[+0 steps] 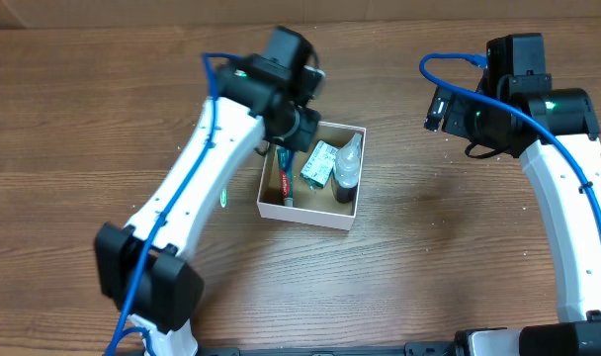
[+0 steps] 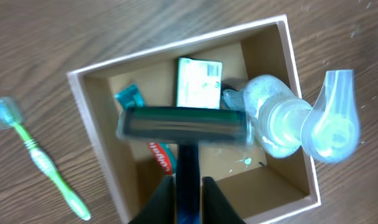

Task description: Pack container

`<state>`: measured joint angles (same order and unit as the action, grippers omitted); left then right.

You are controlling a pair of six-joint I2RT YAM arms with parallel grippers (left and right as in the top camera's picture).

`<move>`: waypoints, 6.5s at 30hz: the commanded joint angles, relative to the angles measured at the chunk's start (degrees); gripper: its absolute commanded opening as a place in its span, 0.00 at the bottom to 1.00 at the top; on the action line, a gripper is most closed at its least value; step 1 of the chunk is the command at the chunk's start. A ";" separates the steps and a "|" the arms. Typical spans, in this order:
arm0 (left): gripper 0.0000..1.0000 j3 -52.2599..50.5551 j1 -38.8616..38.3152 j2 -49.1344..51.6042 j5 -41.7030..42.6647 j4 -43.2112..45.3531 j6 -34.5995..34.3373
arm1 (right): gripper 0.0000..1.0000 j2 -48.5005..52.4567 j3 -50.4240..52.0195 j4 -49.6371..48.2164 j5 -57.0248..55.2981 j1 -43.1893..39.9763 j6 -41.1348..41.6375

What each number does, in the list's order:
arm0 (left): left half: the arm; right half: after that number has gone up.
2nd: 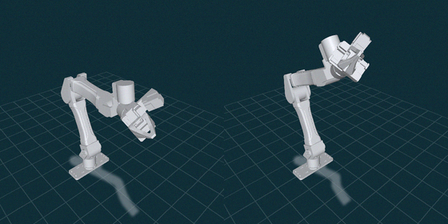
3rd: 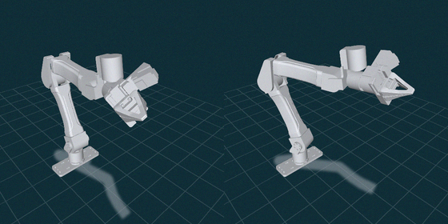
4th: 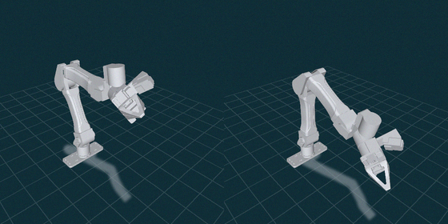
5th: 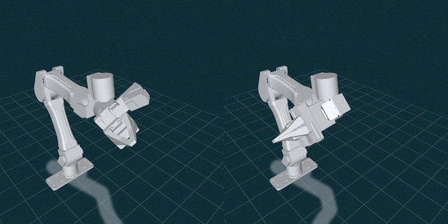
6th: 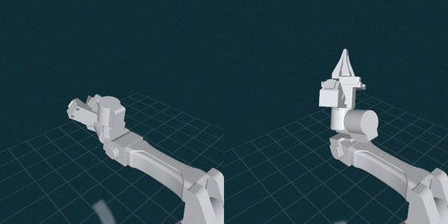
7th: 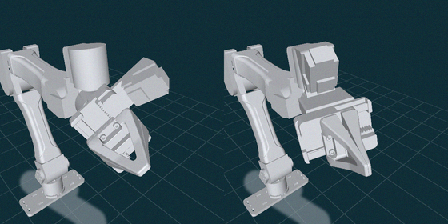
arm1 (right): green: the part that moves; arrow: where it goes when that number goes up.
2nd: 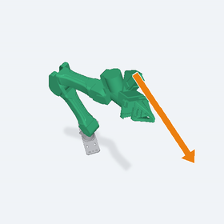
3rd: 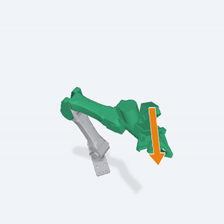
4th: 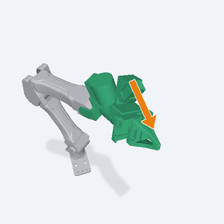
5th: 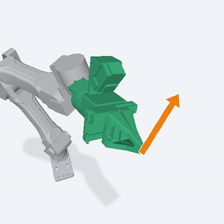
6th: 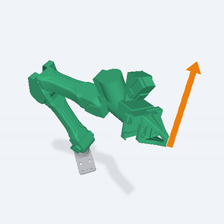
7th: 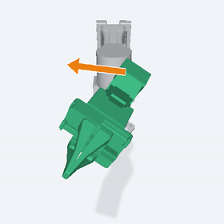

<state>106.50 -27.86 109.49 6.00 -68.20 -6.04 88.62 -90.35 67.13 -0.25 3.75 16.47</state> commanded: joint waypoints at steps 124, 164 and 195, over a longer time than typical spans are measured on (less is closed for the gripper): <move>1.00 -53.88 1.20 -90.23 -41.38 4.57 -11.52 | 1.00 -0.09 -0.35 -0.17 -0.09 -0.13 0.28; 1.00 -99.25 23.19 -109.28 -12.39 43.04 -7.26 | 1.00 -0.09 -0.35 -0.17 -0.09 -0.13 0.31; 1.00 -99.25 23.19 -109.24 -12.37 43.01 -7.28 | 1.00 -28.30 20.87 -25.11 -4.26 4.52 -8.00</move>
<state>7.62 -5.10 0.99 -7.42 -25.47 -12.10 70.17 -79.48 47.57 -3.27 8.40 10.00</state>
